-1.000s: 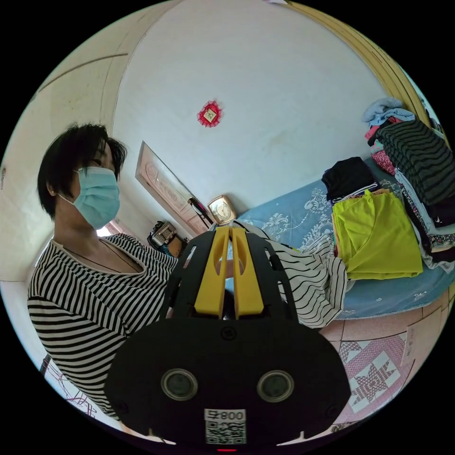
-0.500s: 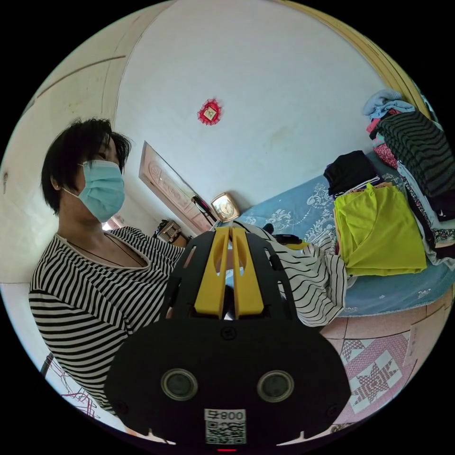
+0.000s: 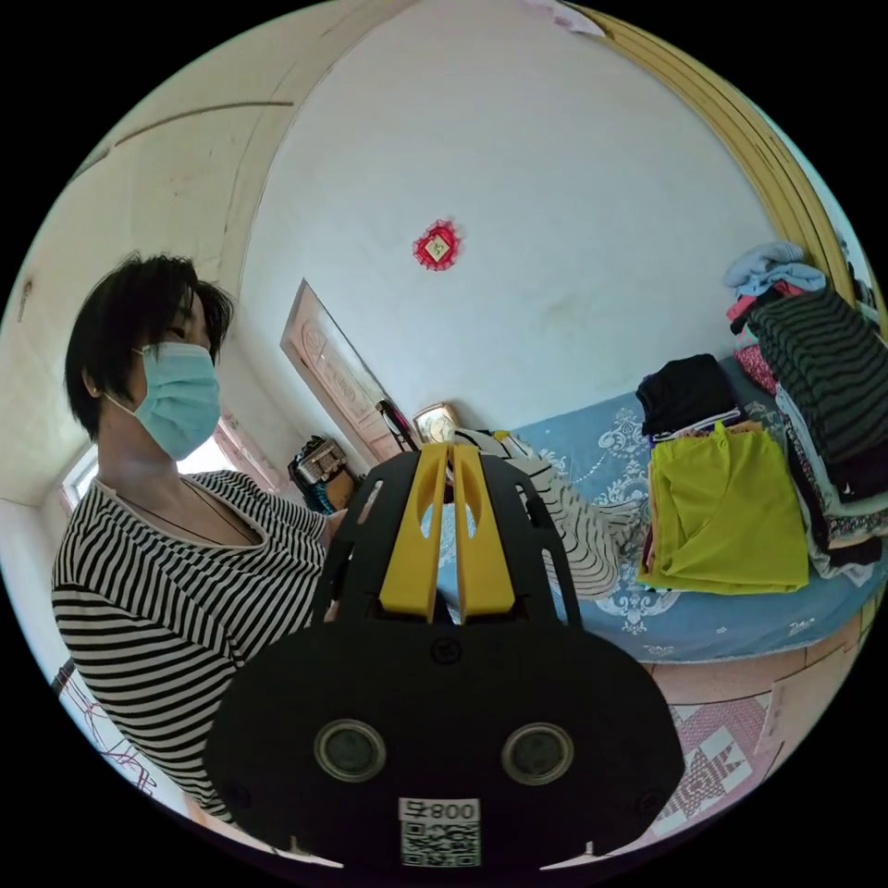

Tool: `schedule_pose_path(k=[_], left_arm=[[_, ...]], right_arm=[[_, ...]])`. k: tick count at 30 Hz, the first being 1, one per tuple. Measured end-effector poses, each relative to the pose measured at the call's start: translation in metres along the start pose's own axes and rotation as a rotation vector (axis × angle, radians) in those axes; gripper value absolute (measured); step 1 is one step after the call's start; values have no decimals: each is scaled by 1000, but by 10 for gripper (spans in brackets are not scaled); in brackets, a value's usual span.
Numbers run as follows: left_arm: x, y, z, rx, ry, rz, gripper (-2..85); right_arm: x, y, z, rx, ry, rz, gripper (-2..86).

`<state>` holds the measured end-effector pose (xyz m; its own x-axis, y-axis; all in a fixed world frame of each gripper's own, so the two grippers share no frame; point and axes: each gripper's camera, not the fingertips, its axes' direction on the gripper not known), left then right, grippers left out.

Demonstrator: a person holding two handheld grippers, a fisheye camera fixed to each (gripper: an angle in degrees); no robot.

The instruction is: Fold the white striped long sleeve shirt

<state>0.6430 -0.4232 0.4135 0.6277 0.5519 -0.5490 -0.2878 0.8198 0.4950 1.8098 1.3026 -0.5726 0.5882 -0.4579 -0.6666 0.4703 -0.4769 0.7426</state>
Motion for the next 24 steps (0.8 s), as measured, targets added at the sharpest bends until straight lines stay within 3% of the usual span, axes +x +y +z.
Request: schedule_pose_path(k=[11,24], left_arm=[[249,40,-144,223,93,283,2],[535,169,-297,373,88,627,2]], right_arm=[[-32,-96,16,26,-27,-165,5],[-127,-165,16,97,-90,-360,4]])
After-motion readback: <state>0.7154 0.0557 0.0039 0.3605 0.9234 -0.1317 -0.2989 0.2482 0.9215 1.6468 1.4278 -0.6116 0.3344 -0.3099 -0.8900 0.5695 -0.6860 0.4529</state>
